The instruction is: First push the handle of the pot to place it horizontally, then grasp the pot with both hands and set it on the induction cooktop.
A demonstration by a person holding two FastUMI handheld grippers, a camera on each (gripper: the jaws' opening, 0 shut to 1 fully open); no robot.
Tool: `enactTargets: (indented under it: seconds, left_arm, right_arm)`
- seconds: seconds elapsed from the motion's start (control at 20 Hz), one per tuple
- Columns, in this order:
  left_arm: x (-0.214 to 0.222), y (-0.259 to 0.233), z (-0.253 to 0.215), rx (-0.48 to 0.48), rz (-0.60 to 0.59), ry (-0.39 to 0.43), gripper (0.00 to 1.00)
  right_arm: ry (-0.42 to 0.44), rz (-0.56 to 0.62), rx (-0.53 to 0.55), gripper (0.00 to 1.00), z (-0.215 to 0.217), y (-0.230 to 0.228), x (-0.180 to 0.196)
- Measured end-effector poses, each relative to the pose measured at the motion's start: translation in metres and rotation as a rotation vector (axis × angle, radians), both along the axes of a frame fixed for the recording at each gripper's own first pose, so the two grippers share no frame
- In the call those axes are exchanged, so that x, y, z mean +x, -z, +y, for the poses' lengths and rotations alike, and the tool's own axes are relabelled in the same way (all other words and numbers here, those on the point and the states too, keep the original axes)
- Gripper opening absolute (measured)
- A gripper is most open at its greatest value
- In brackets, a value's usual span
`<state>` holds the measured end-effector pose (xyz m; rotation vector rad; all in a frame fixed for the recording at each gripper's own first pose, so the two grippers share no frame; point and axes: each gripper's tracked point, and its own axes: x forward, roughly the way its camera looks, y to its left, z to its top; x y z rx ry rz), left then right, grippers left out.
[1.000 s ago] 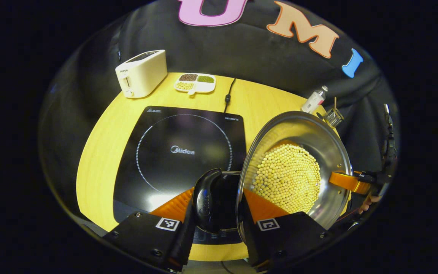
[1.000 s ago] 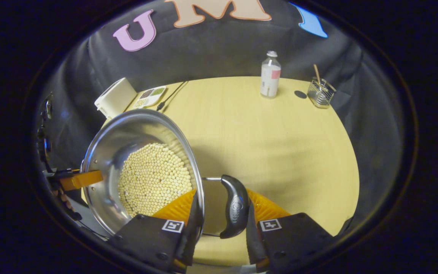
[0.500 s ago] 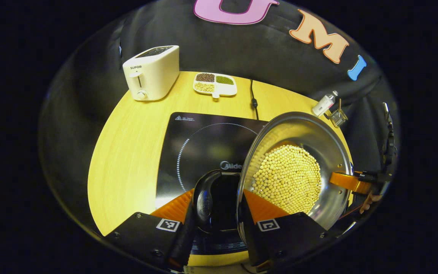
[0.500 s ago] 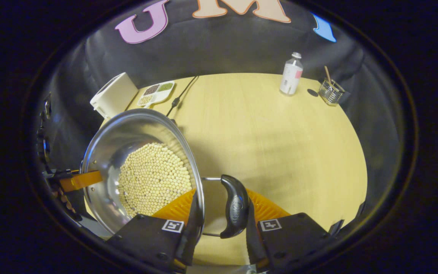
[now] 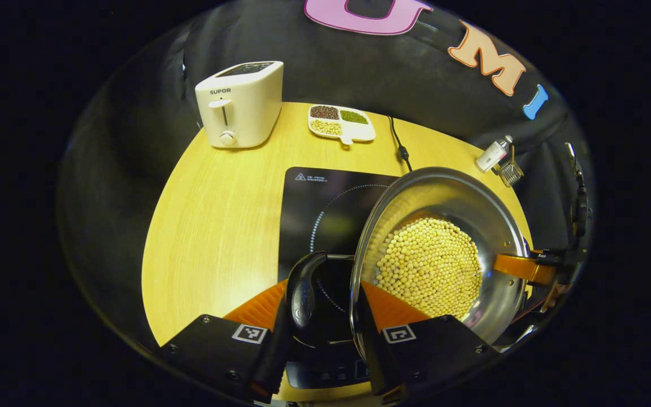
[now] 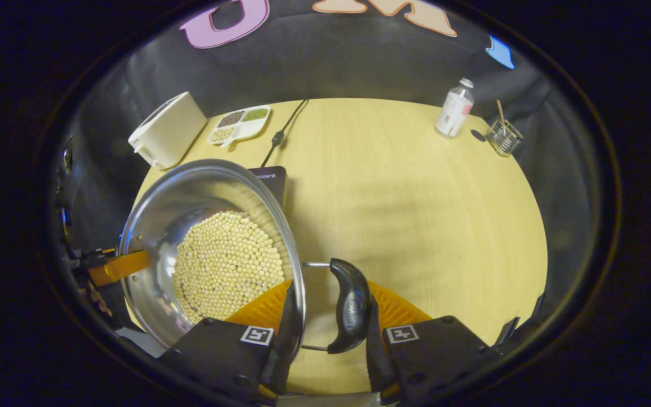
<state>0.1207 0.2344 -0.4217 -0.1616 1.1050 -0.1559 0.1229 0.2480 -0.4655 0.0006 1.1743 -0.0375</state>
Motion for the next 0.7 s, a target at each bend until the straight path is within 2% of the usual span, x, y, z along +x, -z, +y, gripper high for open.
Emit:
enactTargets:
  seconds: [0.2,0.25,0.3,0.35,0.4,0.7]
  left_arm:
    - [0.011,0.002,0.013,0.011,-0.038,0.017,0.60]
    - [0.015,0.001,0.015,0.012,-0.058,0.017,0.59]
    - [0.019,0.002,0.018,0.015,-0.069,0.022,0.59]
    - [0.022,0.002,0.020,0.019,-0.083,0.028,0.59]
    - [0.026,0.003,0.023,0.025,-0.095,0.032,0.59]
    - [0.042,0.004,0.032,0.041,-0.151,0.045,0.59]
  right_arm:
    - [0.005,0.011,0.006,0.52,0.004,0.008,0.003]
    - [0.004,0.010,0.006,0.57,0.003,0.006,0.003]
    - [0.004,0.007,0.006,0.58,0.002,0.006,0.004]
    - [0.002,0.008,0.005,0.53,0.002,0.006,0.005]
    - [0.001,0.011,0.005,0.52,0.001,0.007,0.004]
    - [0.005,0.013,0.000,0.53,-0.003,0.007,0.002]
